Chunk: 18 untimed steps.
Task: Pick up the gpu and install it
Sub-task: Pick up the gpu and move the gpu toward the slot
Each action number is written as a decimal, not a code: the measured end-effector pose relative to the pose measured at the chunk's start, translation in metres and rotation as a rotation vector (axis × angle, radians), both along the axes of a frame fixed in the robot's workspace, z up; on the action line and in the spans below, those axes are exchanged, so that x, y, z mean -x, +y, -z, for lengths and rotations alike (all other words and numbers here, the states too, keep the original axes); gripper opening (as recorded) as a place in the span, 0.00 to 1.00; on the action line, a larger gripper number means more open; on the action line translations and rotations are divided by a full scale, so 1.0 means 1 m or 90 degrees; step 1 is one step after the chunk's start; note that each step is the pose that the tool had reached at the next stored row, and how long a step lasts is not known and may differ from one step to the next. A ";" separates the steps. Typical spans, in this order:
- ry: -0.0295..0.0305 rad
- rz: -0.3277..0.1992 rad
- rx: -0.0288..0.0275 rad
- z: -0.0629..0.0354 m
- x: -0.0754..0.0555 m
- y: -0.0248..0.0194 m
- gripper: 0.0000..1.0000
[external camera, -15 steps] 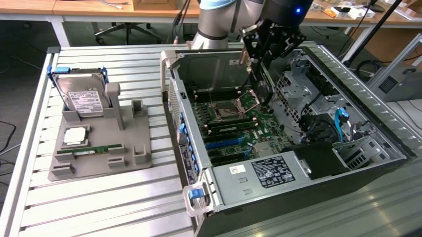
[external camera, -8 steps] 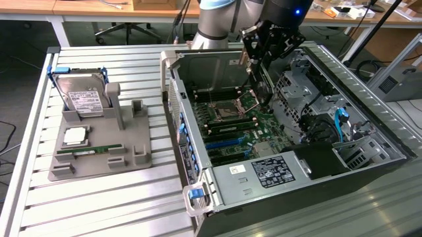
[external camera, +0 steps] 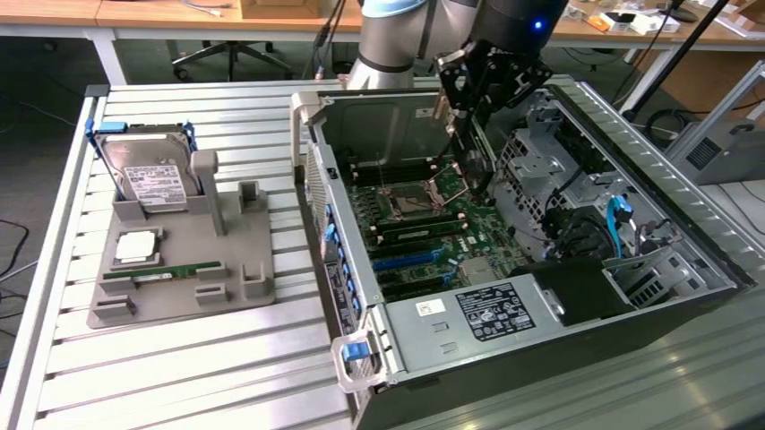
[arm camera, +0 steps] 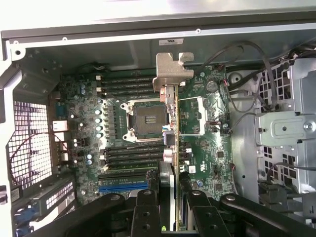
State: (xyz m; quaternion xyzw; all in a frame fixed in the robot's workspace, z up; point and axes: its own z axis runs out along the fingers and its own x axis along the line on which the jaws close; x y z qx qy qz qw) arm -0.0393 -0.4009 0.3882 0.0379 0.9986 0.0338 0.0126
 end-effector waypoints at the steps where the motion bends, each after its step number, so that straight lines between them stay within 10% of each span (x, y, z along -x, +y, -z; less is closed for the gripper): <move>1: 0.0000 0.000 0.0000 0.0003 0.000 0.0000 0.27; 18: 0.0000 0.000 0.0000 0.0067 0.000 -0.0004 0.27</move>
